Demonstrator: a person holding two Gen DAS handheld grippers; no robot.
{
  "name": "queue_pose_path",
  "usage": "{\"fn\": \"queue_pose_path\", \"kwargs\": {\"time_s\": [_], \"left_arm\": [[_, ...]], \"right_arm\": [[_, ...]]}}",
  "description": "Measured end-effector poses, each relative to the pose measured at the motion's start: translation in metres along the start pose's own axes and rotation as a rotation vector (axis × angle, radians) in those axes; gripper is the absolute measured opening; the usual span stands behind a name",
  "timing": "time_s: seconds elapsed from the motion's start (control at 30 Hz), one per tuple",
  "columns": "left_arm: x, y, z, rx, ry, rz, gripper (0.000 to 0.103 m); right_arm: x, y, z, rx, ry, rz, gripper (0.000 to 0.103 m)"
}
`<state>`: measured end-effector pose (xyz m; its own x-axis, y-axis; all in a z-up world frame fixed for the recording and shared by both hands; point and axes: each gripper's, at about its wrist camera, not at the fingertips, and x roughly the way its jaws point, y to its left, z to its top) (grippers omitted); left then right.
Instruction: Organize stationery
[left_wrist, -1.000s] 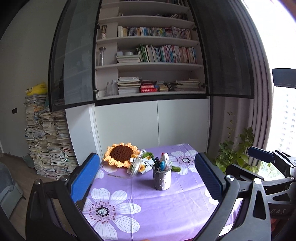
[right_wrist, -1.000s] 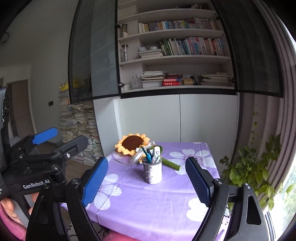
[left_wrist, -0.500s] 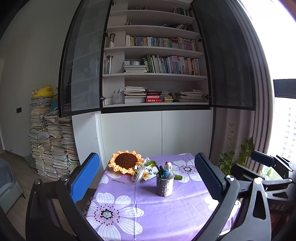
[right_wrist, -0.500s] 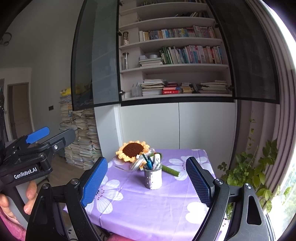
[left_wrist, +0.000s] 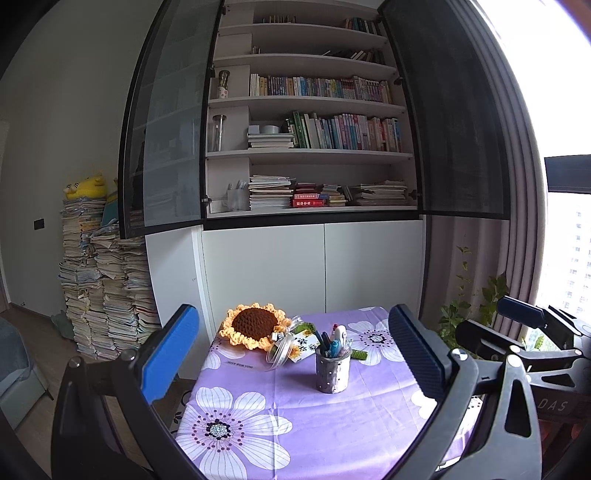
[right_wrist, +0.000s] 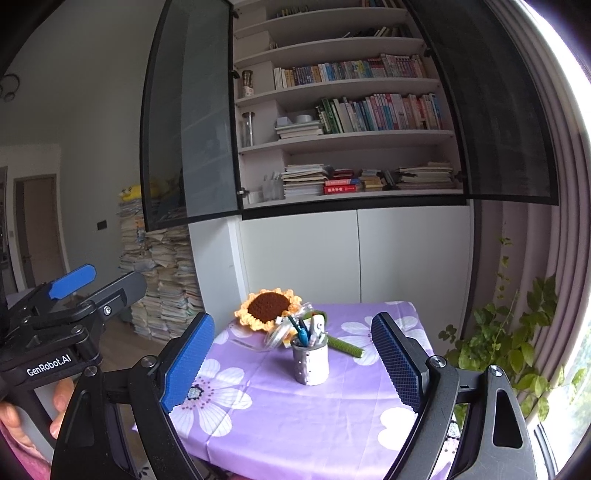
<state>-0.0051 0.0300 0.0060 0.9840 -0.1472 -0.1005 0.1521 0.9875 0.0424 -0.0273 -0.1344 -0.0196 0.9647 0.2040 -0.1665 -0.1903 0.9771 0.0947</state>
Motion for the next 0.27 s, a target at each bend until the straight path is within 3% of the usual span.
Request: {"fn": "queue_pose_path", "kwargs": {"time_s": [0.27], "left_arm": [[-0.0019, -0.0011, -0.0016, 0.008, -0.008, 0.003, 0.102]], "right_arm": [[-0.0016, -0.0019, 0.0016, 0.012, -0.003, -0.005, 0.088]]}}
